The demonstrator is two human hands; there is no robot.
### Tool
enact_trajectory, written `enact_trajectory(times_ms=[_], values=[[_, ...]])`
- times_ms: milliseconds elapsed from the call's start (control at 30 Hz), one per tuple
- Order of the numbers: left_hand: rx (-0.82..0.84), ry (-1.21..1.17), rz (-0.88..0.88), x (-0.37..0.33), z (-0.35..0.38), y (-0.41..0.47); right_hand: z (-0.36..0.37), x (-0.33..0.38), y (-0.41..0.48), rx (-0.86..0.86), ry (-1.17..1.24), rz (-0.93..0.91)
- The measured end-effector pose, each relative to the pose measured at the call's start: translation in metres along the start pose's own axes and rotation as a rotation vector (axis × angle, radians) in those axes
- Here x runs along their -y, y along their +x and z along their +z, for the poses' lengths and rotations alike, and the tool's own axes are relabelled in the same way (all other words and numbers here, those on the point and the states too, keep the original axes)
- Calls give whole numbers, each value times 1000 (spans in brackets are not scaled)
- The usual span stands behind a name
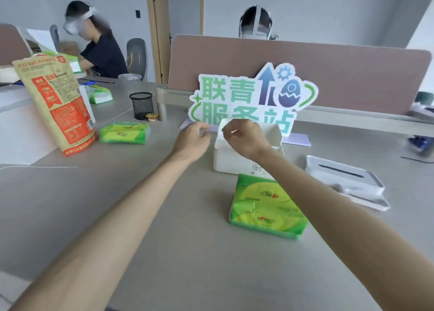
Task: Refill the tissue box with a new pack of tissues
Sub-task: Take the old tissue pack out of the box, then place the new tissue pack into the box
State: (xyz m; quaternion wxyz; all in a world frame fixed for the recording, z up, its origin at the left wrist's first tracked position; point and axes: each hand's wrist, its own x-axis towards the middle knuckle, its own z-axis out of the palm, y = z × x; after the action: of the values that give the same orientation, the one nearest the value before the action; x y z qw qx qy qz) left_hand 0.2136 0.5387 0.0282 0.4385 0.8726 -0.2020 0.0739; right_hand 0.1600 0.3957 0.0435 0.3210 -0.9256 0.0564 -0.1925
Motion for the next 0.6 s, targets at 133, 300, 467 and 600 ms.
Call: enact_trajectory(times_ms=[133, 300, 467, 600], values=[[68, 0, 70, -46, 27, -5, -40, -40, -25, -159, 64, 123], [136, 1, 164, -88, 61, -10, -78, -81, -52, -227, 74, 234], [212, 19, 261, -117, 89, -19, -104, -115, -72, -266, 78, 307], [233, 34, 290, -112, 90, -32, -111, -125, -87, -253, 93, 307]])
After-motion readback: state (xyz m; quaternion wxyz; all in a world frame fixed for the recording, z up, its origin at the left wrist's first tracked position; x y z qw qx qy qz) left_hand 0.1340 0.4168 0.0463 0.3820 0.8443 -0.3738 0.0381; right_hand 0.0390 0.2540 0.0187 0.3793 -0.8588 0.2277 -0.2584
